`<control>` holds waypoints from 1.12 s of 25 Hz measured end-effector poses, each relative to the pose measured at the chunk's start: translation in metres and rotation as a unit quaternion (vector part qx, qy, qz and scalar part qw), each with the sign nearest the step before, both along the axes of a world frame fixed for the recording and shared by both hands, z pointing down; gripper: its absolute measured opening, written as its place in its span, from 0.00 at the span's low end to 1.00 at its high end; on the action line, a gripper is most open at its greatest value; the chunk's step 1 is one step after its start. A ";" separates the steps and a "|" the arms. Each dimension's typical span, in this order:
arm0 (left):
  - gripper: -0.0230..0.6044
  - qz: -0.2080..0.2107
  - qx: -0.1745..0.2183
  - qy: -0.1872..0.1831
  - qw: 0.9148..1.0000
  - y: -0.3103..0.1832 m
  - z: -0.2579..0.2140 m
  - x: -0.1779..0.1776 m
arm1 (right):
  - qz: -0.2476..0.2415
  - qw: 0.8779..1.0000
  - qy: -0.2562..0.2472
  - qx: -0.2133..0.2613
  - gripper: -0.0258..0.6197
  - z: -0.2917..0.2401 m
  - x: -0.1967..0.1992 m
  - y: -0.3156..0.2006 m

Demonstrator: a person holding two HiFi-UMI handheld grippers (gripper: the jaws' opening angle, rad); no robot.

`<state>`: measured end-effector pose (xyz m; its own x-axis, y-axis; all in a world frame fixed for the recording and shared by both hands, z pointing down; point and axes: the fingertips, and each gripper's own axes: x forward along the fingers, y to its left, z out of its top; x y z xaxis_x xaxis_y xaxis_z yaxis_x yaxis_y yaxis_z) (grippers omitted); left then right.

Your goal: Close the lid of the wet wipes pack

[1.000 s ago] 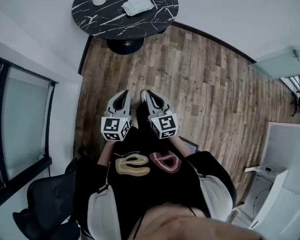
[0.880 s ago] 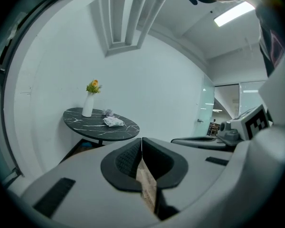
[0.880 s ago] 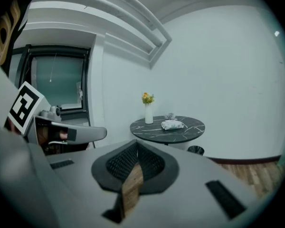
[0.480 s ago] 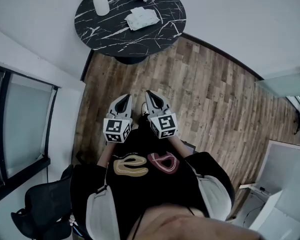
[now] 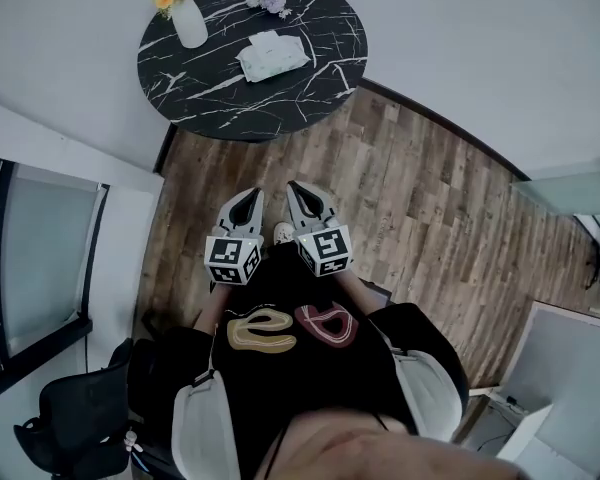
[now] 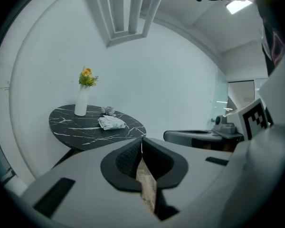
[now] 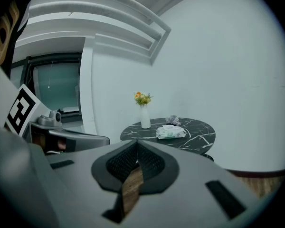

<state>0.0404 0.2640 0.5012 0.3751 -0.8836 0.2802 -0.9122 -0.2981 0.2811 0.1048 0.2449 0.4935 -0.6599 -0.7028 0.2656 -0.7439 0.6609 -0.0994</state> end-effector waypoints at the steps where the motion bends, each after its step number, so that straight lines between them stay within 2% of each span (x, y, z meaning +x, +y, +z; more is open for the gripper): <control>1: 0.07 -0.004 -0.001 0.002 1.000 -0.007 0.000 0.005 | -0.003 1.000 0.000 -0.002 0.06 0.001 0.006 -0.007; 7: 0.07 -0.025 -0.010 -0.003 1.000 -0.038 0.003 0.022 | -0.017 1.000 -0.006 -0.008 0.06 0.001 0.027 -0.044; 14: 0.07 -0.042 -0.015 0.004 0.999 -0.058 0.009 0.034 | -0.039 0.999 -0.002 -0.014 0.06 0.007 0.036 -0.062; 28: 0.07 -0.026 -0.012 0.000 1.000 -0.092 0.006 0.039 | -0.023 0.999 -0.003 -0.025 0.06 0.011 0.045 -0.090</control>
